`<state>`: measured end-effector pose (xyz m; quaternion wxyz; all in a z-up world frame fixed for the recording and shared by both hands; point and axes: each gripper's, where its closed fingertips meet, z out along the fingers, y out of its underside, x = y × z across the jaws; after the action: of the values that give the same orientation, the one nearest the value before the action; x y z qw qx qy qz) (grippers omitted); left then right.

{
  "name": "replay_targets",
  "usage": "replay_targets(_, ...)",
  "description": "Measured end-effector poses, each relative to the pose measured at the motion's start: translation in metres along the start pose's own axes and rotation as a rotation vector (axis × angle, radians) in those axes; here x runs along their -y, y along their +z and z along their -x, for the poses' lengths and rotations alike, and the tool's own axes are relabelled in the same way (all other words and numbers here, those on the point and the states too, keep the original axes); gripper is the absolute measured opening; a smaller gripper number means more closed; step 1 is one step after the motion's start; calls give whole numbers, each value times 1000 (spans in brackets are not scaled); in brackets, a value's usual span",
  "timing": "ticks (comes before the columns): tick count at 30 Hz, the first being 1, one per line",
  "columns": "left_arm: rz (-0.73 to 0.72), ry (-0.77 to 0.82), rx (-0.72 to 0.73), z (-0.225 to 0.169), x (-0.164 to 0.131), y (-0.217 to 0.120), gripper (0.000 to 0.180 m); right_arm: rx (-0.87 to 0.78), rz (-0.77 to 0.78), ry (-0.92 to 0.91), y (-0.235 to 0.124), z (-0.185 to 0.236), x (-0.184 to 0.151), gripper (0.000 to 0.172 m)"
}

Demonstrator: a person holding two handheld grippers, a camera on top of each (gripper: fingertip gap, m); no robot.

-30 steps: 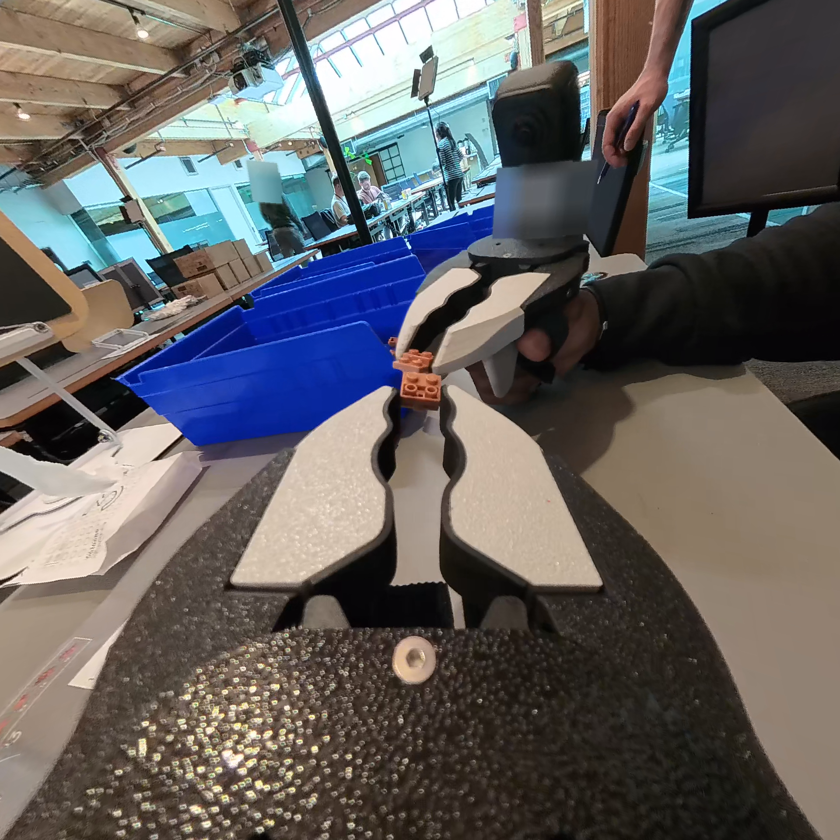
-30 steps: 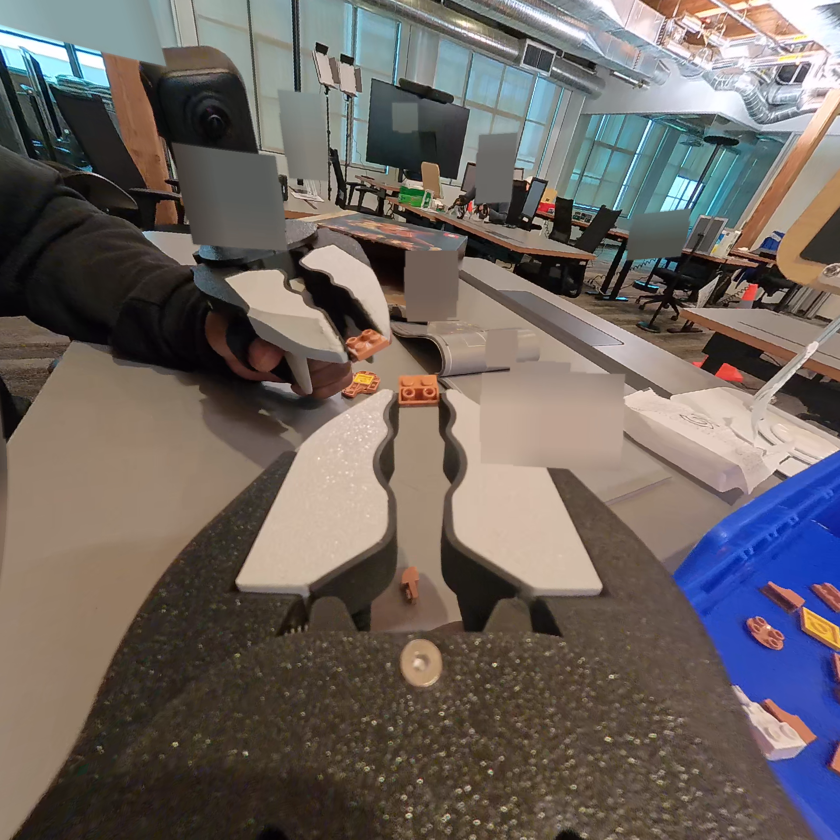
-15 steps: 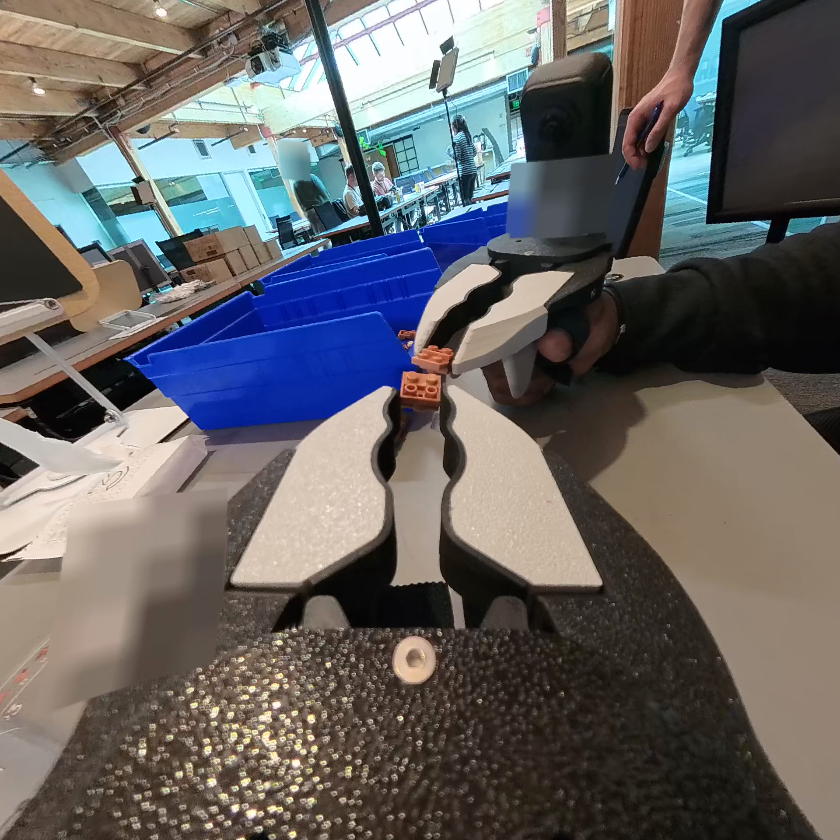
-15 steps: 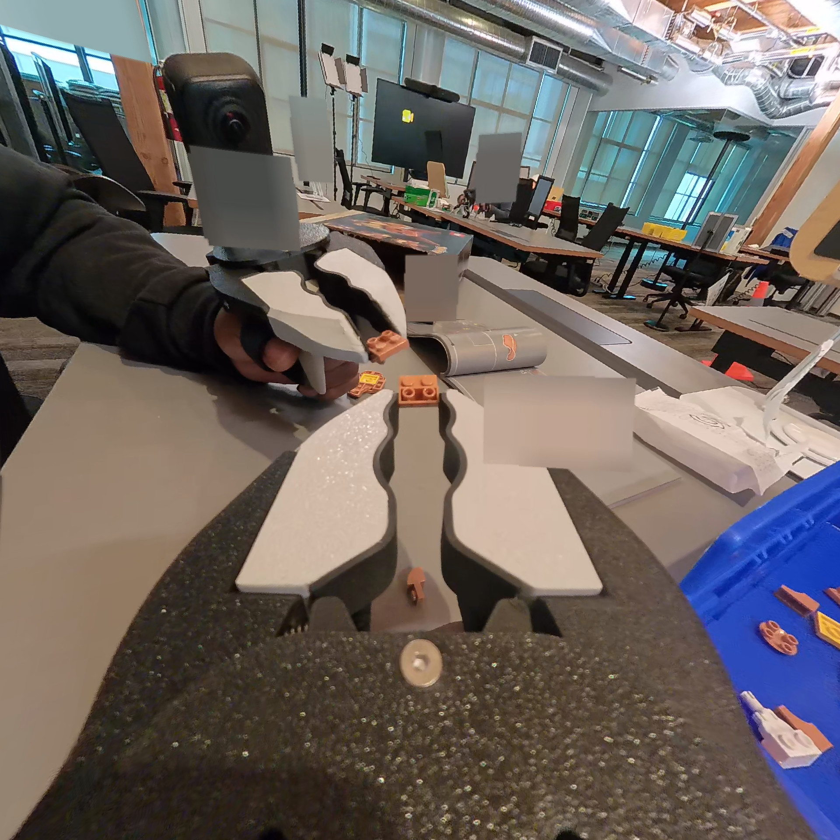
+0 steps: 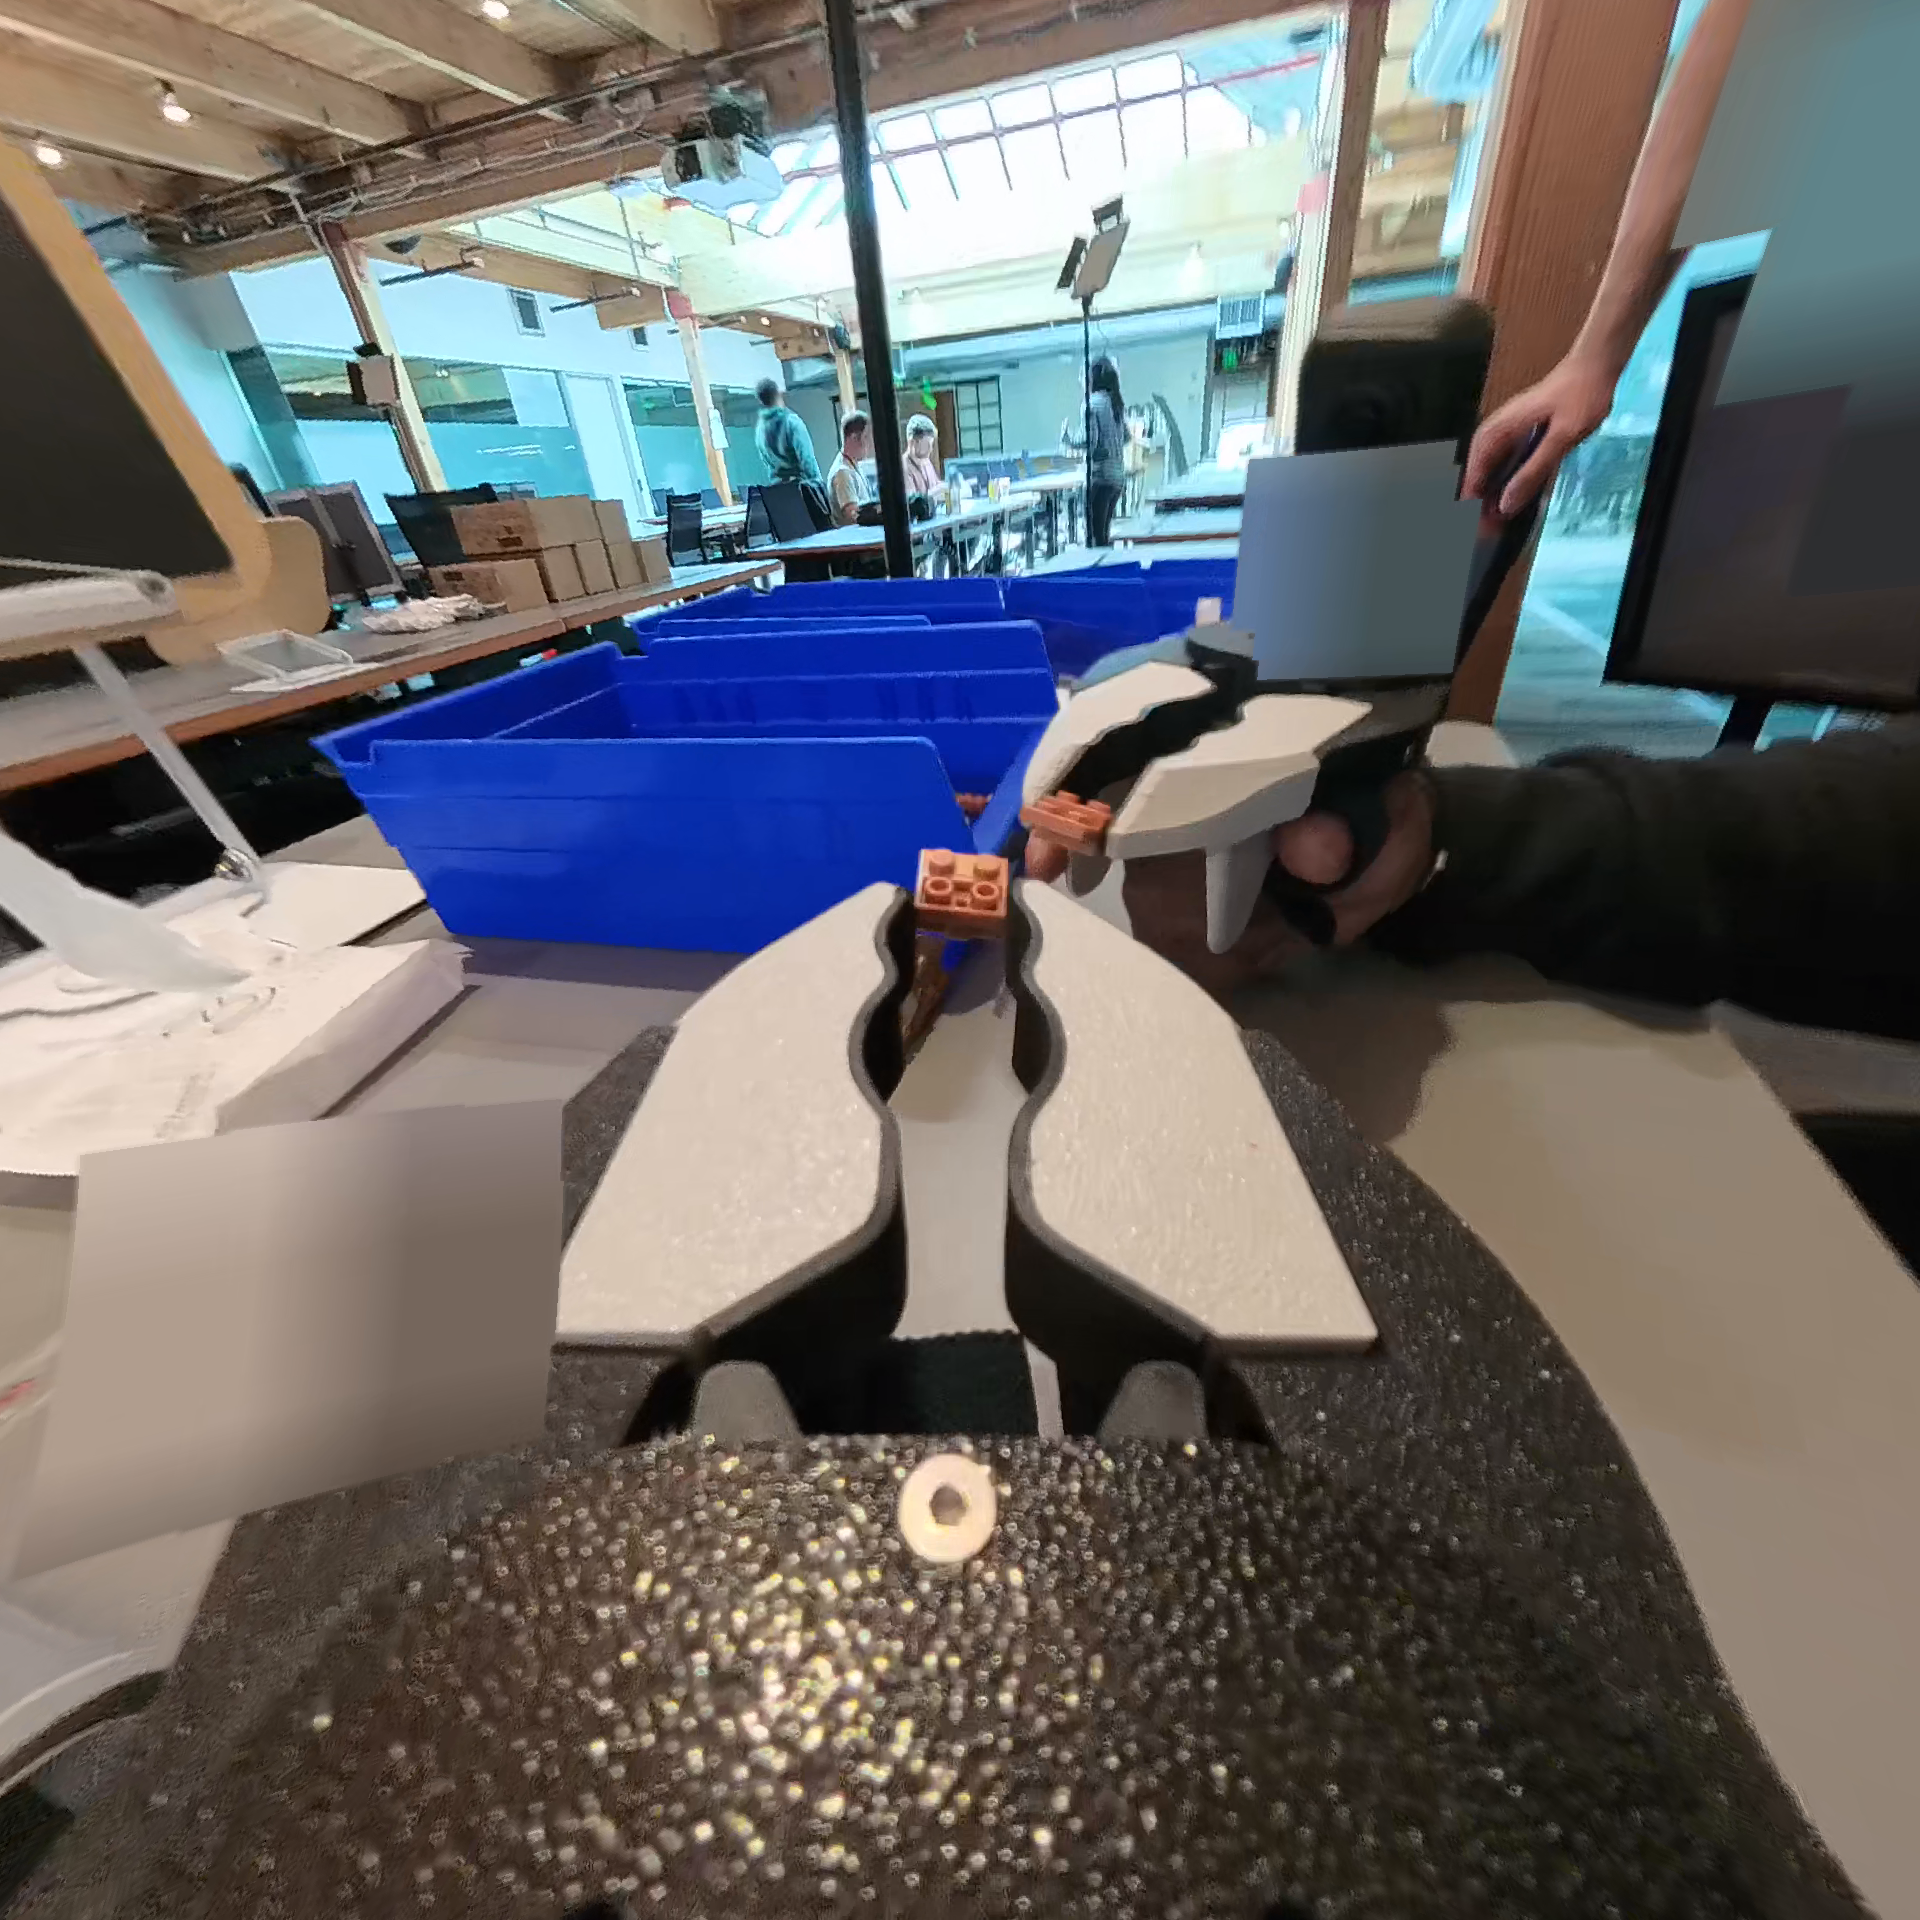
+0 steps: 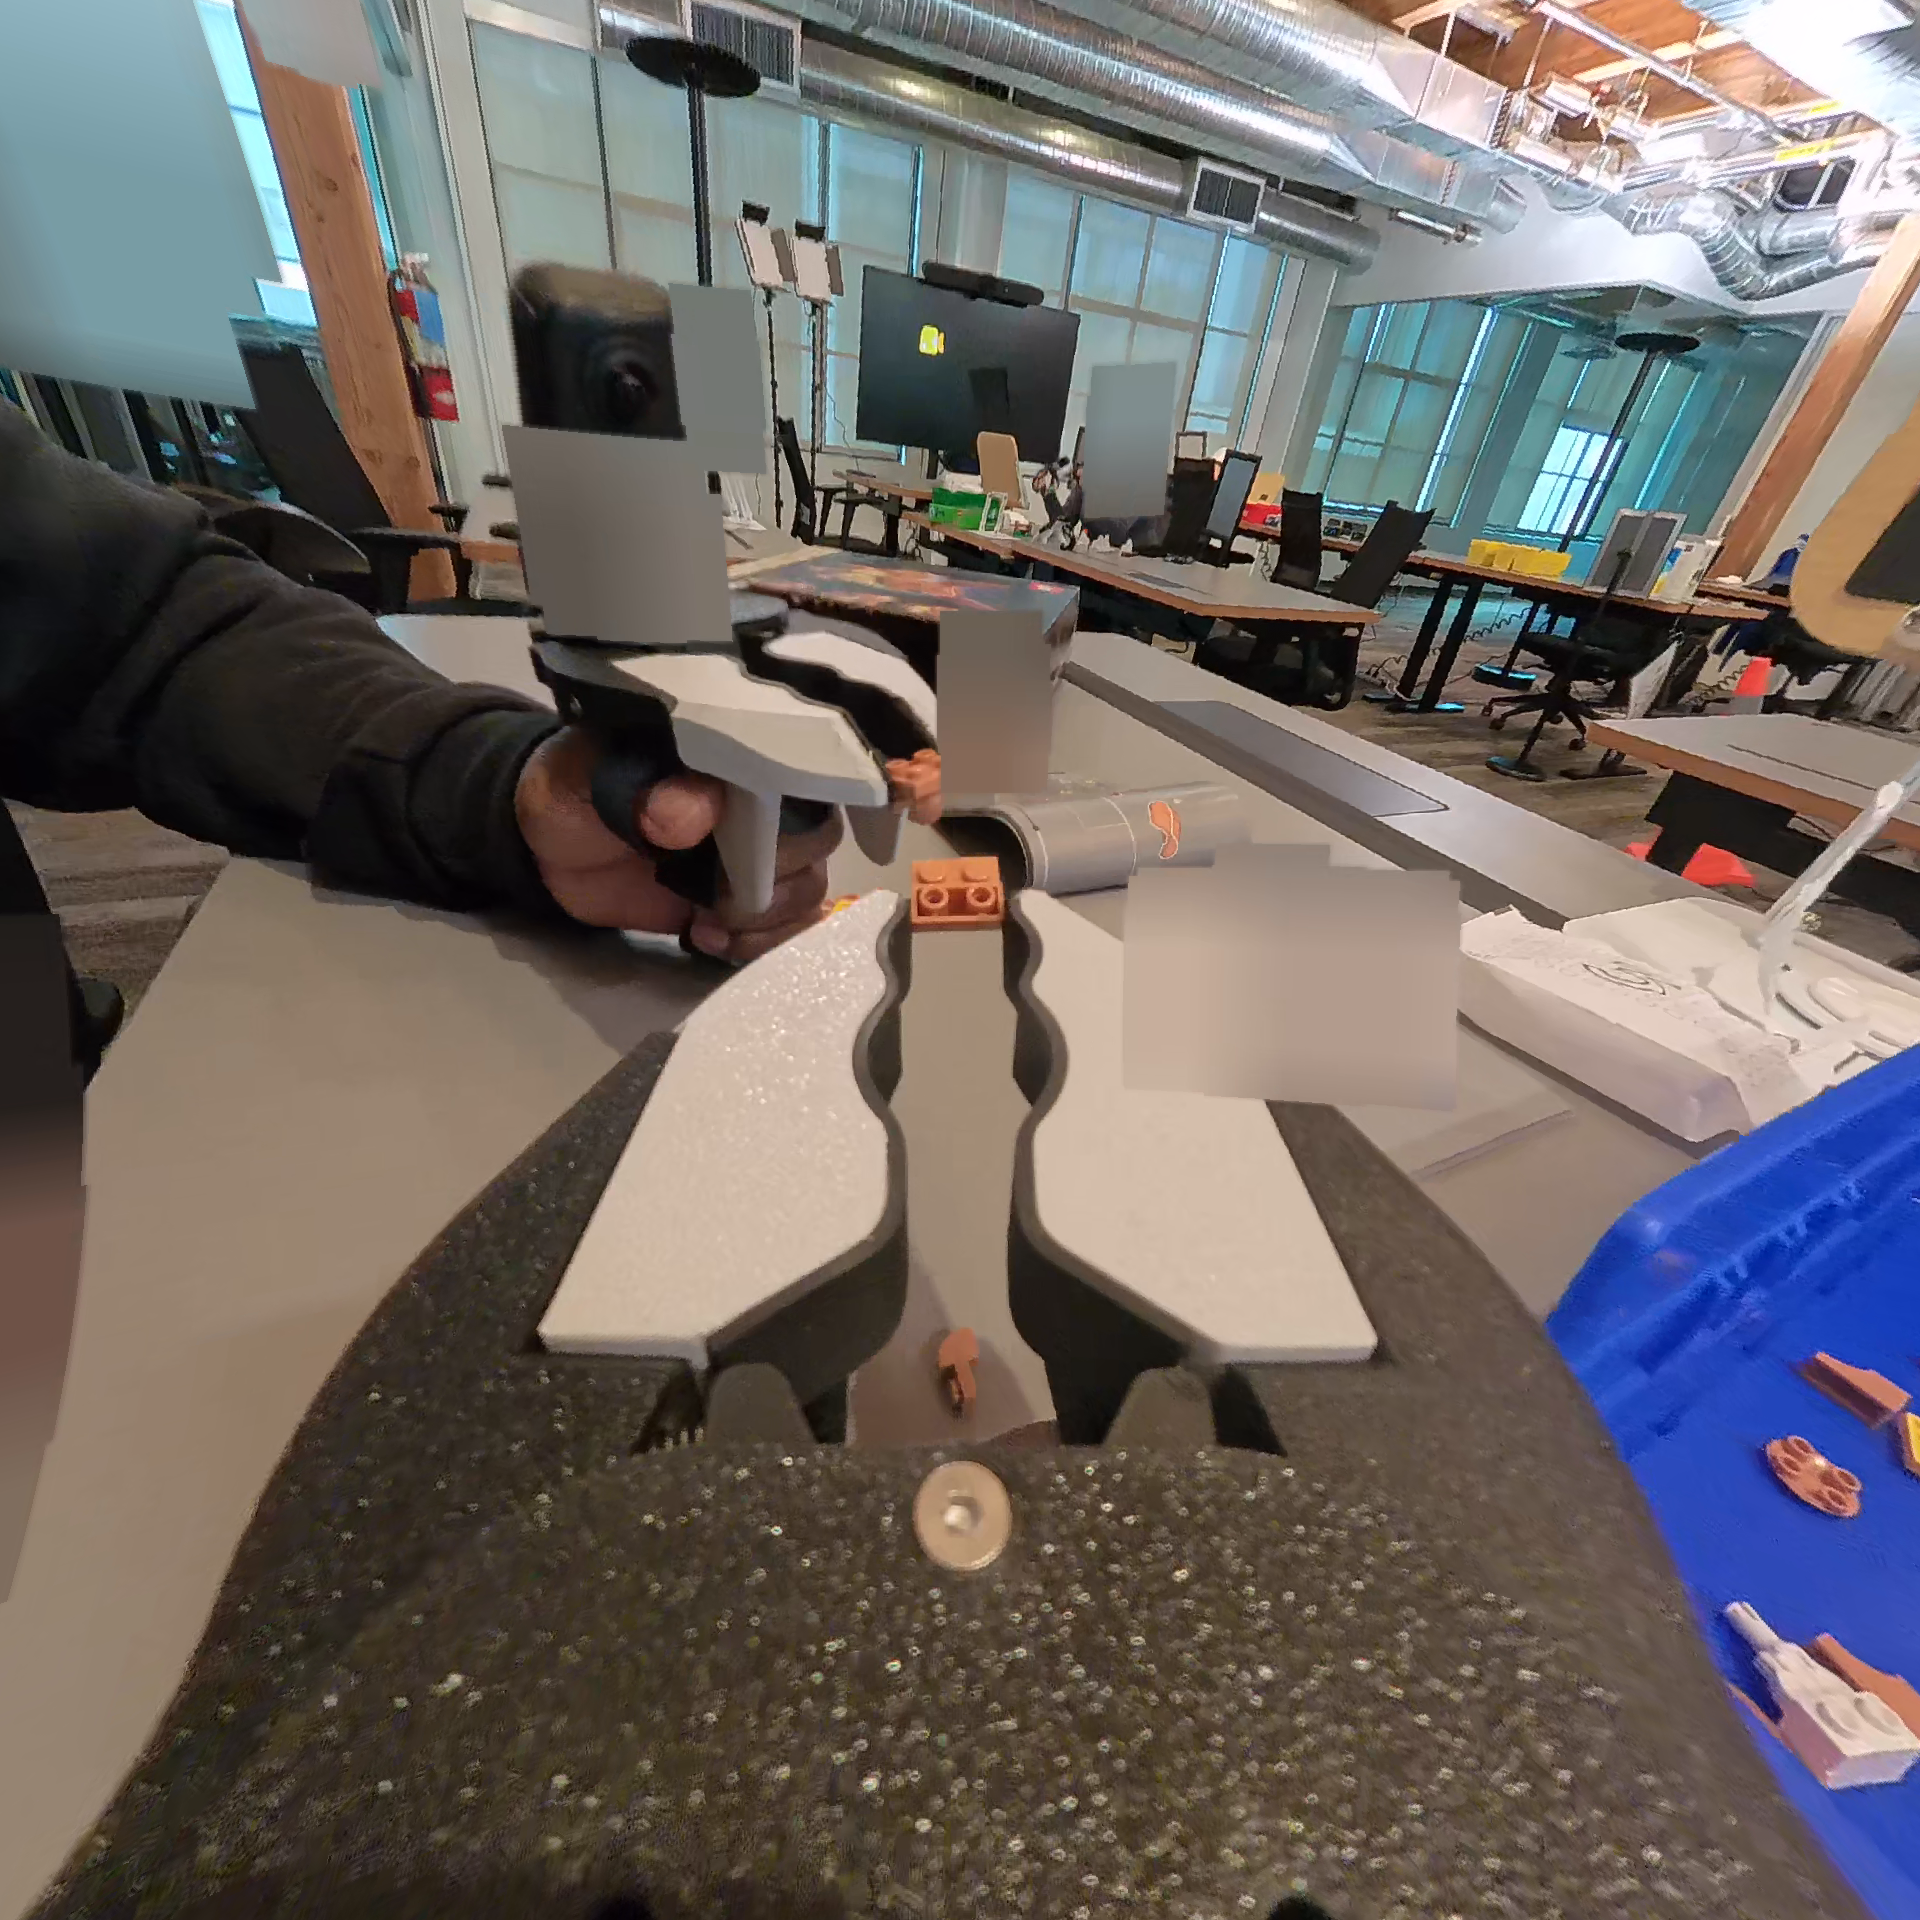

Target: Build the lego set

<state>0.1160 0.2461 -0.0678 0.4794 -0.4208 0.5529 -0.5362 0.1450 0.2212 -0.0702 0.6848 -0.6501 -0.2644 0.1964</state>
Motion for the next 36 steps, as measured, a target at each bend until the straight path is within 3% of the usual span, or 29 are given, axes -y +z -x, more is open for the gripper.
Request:
replay_targets(4,-12,-98,16,10,0,-2,16,20,-83,72,-6,-3,12,16)
replay_targets(11,152,-7,34,4,-21,6,16,-18,41,39,3,-5,-8,16)
replay_targets(19,149,-36,42,6,-21,5,16,-36,29,63,2,-9,-6,16)
replay_targets(22,118,-63,46,8,-17,4,16,-31,16,68,1,-8,-4,16)
replay_targets(33,-159,-453,64,43,13,-16,16,4,-217,193,-19,-16,31,16)
replay_targets(36,-196,-486,39,45,16,-18,16,-8,-234,204,-22,-20,33,16)
